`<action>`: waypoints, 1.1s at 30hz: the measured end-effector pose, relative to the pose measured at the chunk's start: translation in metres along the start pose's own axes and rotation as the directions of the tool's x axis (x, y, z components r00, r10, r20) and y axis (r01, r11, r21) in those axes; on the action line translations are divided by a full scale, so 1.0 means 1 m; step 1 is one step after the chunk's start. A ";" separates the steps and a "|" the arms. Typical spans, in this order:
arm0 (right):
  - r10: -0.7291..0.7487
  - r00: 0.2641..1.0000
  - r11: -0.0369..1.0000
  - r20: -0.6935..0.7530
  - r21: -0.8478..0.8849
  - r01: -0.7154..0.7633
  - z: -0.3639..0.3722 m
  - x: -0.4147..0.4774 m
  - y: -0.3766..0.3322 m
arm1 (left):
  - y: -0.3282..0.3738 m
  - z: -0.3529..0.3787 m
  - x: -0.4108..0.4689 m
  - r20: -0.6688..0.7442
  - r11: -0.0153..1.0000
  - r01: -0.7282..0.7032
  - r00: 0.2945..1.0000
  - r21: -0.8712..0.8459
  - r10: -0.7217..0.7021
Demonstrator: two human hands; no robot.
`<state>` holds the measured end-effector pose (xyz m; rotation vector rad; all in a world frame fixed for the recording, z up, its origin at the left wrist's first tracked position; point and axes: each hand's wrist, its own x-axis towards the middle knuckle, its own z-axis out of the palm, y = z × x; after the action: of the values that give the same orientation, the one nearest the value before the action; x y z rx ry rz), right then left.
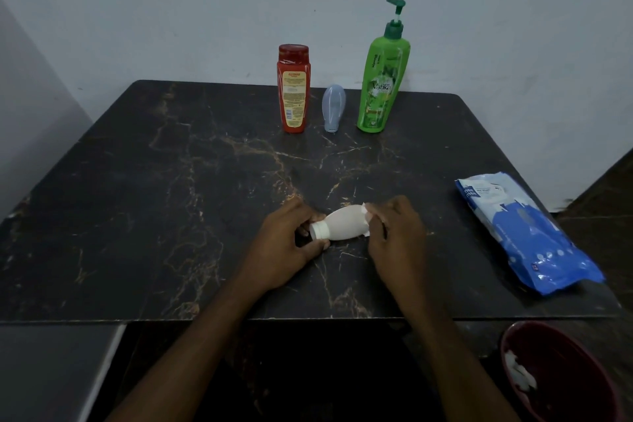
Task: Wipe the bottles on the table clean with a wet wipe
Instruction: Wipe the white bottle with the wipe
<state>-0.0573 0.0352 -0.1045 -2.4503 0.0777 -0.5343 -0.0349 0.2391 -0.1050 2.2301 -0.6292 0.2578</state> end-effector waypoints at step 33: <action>-0.220 0.974 0.972 0.046 0.097 0.215 0.010 -0.025 -0.027 | 0.004 0.000 0.000 0.005 1.000 -0.011 1.000 0.006 0.011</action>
<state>-0.0785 0.0669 -0.1046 -2.3952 -0.2365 -0.5498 -0.0371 0.2368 -0.1027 2.2343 -0.6447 0.2596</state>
